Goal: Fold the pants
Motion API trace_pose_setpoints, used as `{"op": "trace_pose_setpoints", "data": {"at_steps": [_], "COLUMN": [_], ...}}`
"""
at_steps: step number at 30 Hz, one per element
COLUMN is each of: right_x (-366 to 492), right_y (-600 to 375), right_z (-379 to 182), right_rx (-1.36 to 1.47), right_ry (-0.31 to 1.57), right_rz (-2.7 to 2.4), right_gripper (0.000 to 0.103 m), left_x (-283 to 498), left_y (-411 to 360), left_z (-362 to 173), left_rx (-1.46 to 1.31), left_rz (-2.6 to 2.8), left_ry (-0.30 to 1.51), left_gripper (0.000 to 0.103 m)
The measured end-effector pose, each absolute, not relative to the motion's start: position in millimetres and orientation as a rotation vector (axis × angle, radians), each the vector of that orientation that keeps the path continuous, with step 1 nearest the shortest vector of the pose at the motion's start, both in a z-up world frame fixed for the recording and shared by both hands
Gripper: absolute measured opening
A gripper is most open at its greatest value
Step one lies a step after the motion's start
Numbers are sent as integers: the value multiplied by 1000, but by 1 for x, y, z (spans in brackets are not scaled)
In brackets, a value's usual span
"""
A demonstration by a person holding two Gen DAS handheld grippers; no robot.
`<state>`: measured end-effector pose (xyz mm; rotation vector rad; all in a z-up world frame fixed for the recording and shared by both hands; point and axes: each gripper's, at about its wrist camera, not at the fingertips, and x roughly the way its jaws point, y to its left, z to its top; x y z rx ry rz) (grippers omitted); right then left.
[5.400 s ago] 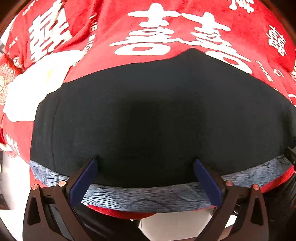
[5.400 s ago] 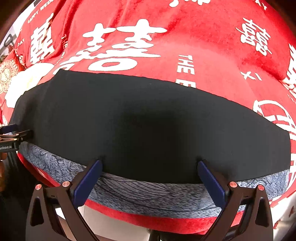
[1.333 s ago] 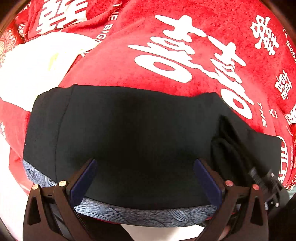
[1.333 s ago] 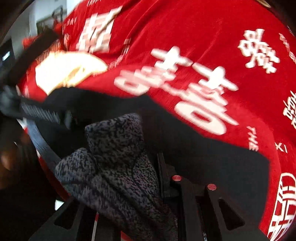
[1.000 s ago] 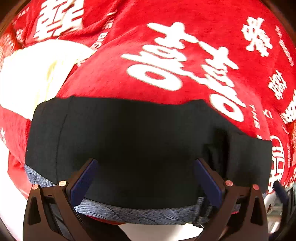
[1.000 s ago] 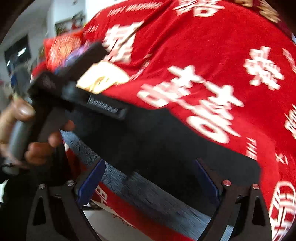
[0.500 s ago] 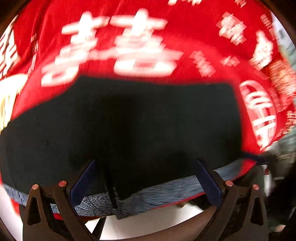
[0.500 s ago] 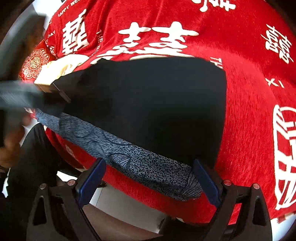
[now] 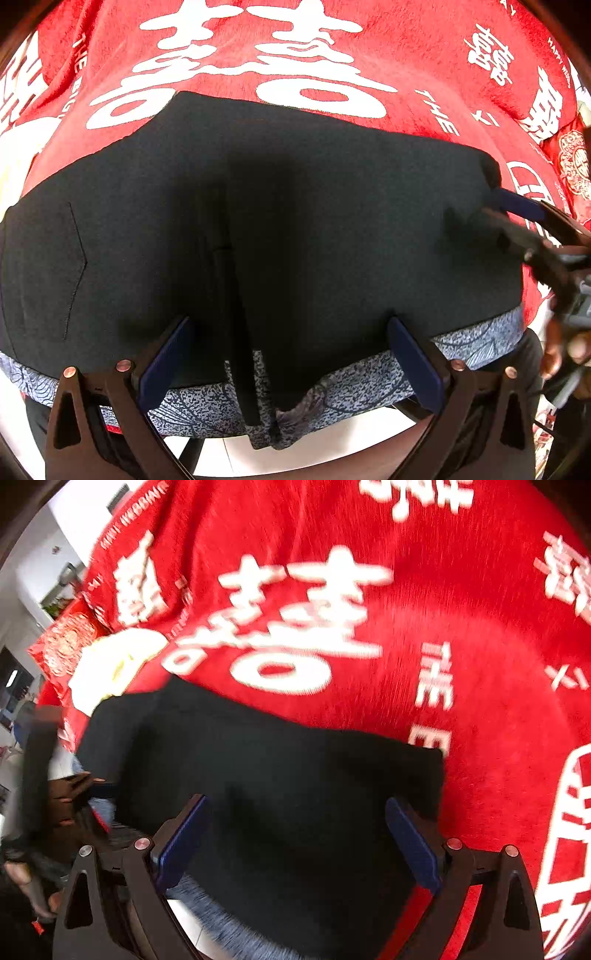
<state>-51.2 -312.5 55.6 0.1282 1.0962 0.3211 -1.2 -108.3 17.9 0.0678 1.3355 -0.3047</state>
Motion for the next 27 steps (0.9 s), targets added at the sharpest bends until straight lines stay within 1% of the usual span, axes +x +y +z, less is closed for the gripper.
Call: {"op": "trace_pose_setpoints", "data": {"at_steps": [3, 5, 7, 10, 12, 18, 21, 24, 27], "right_x": [-55, -69, -84, -90, -93, -93, -82, -84, -80], "right_y": [-293, -281, -268, -251, -236, -235, -229, -213, -175], "right_z": [64, 79, 86, 62, 49, 48, 52, 70, 80], "right_rx": [7, -34, -40, -123, -237, -247, -251, -131, -167], "right_ry": [1113, 1066, 1033, 1090, 1074, 1101, 1160, 1110, 1063], "right_rz": [287, 307, 348, 305, 240, 186, 165, 289, 375], "right_gripper": [103, 103, 103, 103, 103, 103, 103, 103, 103], "left_x": [-6, -8, -4, 1, 1, -4, -5, 0, 4], "left_y": [-94, -82, -66, -51, -53, -23, 24, 80, 136], "left_z": [26, 33, 30, 14, 17, 40, 47, 41, 34], "left_rx": [73, 63, 32, -55, -41, -30, -68, -144, -238], "left_rz": [-278, -251, -215, -248, -256, -203, -136, -50, 40], "left_ry": [1311, 1273, 1277, 1322, 1314, 1212, 1184, 1200, 1228], "left_gripper": [103, 103, 103, 103, 103, 103, 103, 103, 103]}}
